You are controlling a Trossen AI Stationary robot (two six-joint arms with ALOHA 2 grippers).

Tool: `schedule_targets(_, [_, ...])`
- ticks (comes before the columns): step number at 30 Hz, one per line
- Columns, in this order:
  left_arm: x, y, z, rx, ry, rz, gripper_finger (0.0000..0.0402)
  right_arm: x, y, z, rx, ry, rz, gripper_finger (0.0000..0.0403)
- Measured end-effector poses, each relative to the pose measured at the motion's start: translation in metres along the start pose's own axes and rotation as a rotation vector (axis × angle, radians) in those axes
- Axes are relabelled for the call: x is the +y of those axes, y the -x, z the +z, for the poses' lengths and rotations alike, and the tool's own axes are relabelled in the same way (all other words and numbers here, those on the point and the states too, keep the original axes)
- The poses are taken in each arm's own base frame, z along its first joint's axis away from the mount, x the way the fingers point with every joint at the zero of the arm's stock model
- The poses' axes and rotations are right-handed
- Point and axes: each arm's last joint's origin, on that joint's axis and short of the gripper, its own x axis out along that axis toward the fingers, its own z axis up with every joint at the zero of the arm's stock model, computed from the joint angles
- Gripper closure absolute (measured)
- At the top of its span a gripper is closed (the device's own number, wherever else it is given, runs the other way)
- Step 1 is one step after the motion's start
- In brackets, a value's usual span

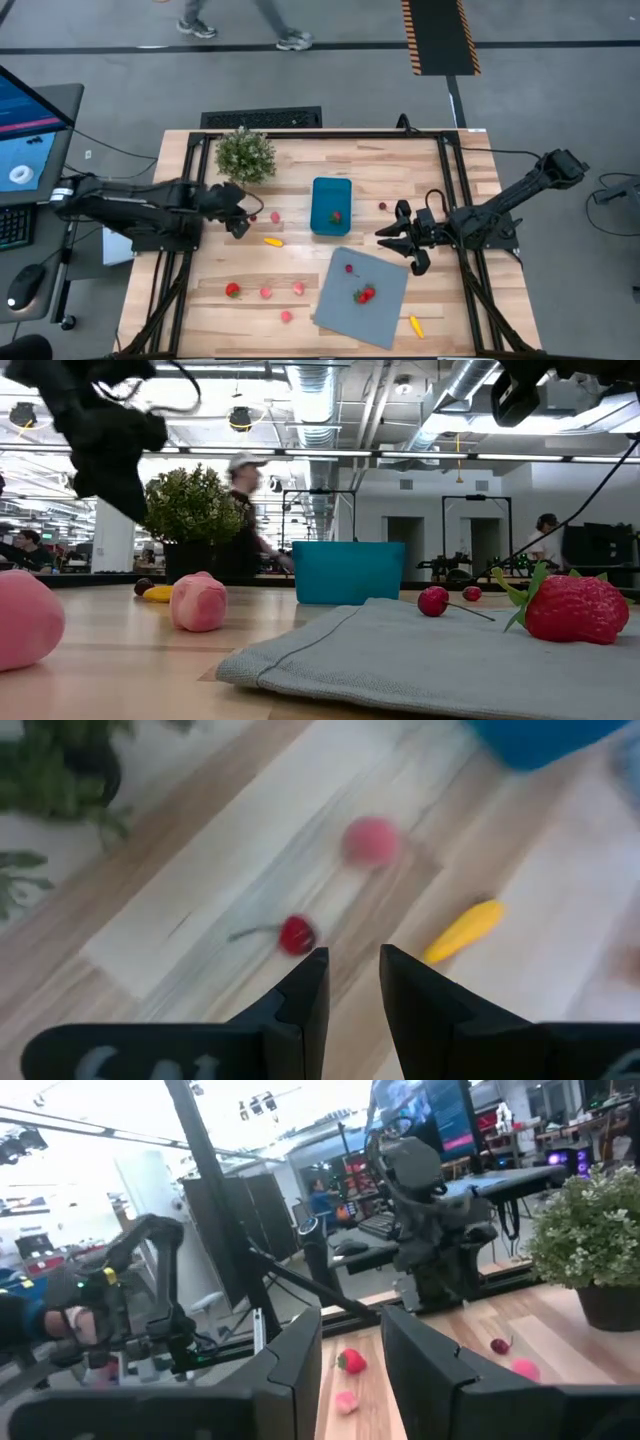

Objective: Pick and placing Produce into tupperware
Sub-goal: Put the cherry into the blue bin

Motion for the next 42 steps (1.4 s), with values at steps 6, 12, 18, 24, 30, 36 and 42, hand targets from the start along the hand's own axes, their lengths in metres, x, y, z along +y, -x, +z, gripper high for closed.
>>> schedule_targets(6, [0.003,-0.028,0.006,0.213,0.057,0.072,0.0319,0.004,0.001,-0.001,0.003,0.018,0.023,0.0275])
schedule_targets(12, [0.003,-0.043,0.01,0.312,-0.075,0.071,0.0319,0.012,0.004,-0.002,0.012,0.03,0.07,0.0276])
schedule_targets(18, [0.001,-0.045,0.026,0.384,-0.168,0.11,0.0319,0.021,0.008,-0.003,0.014,0.019,0.113,0.0276])
schedule_targets(24, [0.004,-0.051,0.042,0.435,-0.294,0.116,0.0319,0.027,0.011,-0.002,-0.004,0.029,0.129,0.0277])
schedule_targets(30, [0.003,-0.062,0.045,0.542,-0.481,0.081,0.0319,0.029,0.012,-0.002,-0.007,0.015,0.139,0.0278])
schedule_targets(36, [0.008,-0.069,0.04,0.698,-0.599,0.159,0.0319,0.03,0.012,-0.001,-0.011,0.002,0.142,0.0278])
schedule_targets(42, [0.003,-0.068,0.042,0.64,-0.672,0.157,0.0319,0.029,0.012,-0.001,-0.014,0.001,0.123,0.0278])
